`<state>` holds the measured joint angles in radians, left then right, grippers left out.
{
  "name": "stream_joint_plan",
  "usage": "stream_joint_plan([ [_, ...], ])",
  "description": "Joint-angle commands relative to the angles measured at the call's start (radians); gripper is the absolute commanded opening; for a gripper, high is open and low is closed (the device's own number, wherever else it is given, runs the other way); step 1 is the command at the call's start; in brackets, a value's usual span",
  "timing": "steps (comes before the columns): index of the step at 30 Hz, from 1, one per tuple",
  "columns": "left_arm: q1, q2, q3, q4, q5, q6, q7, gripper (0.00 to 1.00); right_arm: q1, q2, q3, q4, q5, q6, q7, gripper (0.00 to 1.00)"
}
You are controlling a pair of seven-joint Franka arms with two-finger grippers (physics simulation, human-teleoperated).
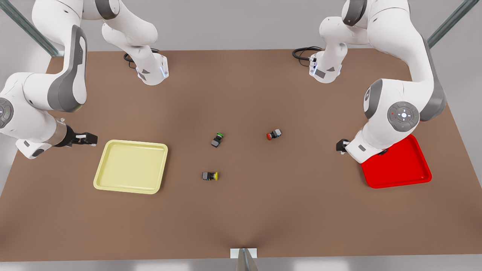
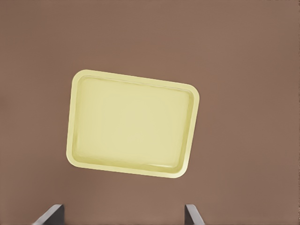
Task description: Place the switches on the corresponding trays according to their colors
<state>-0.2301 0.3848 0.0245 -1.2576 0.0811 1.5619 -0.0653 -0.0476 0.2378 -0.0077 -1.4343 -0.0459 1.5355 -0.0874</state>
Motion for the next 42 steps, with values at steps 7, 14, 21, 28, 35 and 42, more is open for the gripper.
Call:
stream_joint_plan([
  [7, -0.040, 0.014, -0.012, -0.118, -0.099, 0.072, -0.914, 1.00, 0.018, 0.005, 0.026, -0.008, 0.000, 0.035, 0.000, 1.00],
  [14, -0.162, -0.176, -0.012, -0.629, -0.159, 0.400, -1.590, 1.00, 0.057, 0.067, 0.173, -0.066, 0.001, 0.188, -0.173, 1.00],
  [21, -0.311, -0.150, -0.009, -0.914, -0.158, 0.662, -2.071, 1.00, 0.040, 0.101, 0.327, -0.206, -0.037, 0.425, -0.767, 1.00],
  [28, -0.416, -0.044, -0.011, -0.980, -0.158, 0.880, -2.282, 1.00, 0.064, 0.241, 0.304, -0.218, -0.022, 0.603, -1.091, 1.00],
  [35, -0.453, 0.000, -0.011, -0.971, -0.158, 0.931, -2.361, 1.00, 0.153, 0.345, 0.301, -0.238, -0.028, 0.646, -1.088, 1.00],
  [42, -0.460, 0.045, -0.011, -0.942, -0.158, 0.946, -2.415, 1.00, 0.235, 0.439, 0.272, -0.218, -0.022, 0.676, -1.035, 1.00],
])
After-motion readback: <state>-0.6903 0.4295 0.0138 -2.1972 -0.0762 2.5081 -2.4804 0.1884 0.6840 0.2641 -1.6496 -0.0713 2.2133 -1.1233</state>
